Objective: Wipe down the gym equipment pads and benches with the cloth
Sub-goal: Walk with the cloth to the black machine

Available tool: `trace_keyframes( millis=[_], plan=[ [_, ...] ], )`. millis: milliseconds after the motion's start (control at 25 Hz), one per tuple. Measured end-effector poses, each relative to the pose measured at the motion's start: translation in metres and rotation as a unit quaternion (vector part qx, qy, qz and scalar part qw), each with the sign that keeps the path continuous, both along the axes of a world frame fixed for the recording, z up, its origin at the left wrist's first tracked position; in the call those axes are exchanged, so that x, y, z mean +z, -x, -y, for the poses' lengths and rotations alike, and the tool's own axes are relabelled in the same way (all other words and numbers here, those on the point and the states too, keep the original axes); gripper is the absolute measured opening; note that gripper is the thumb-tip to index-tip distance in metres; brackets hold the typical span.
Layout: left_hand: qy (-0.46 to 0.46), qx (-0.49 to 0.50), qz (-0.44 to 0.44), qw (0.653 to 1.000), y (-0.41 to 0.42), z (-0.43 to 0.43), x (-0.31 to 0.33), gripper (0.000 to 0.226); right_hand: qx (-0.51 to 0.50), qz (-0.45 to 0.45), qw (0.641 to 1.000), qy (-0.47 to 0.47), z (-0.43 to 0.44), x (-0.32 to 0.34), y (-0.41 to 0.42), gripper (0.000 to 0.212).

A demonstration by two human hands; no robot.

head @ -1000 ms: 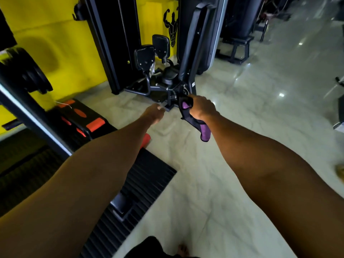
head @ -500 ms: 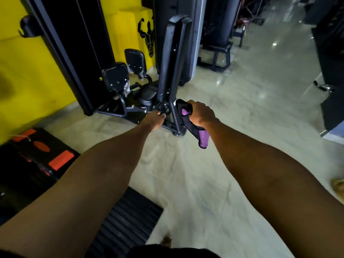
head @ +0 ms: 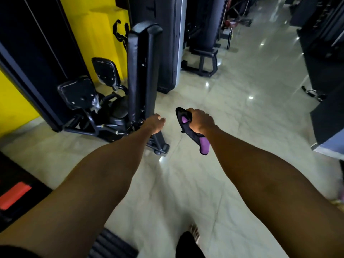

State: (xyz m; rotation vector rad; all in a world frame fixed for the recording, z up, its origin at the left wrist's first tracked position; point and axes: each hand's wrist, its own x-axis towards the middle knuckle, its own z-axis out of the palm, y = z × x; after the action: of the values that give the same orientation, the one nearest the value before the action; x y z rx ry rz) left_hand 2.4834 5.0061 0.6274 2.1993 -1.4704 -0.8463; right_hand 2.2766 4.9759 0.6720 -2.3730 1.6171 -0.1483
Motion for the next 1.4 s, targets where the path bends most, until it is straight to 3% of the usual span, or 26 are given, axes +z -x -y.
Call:
trace_keyframes(
  millis=[640,960,1400],
  plan=[
    [0.000,0.050,0.013,0.999,0.032,0.412,-0.016,0.053,0.037,-0.005,0.999,-0.008,0.419,-0.022,0.033,0.036],
    [-0.016,0.091,-0.013,0.996,-0.025,0.597,-0.008,0.049,0.088,0.004,0.996,-0.014,0.622,0.003,-0.026,0.040],
    [-0.030,0.272,-0.009,0.962,-0.095,0.761,-0.036,0.049,0.263,-0.024,0.963,-0.047,0.864,-0.034,-0.147,0.048]
  ],
)
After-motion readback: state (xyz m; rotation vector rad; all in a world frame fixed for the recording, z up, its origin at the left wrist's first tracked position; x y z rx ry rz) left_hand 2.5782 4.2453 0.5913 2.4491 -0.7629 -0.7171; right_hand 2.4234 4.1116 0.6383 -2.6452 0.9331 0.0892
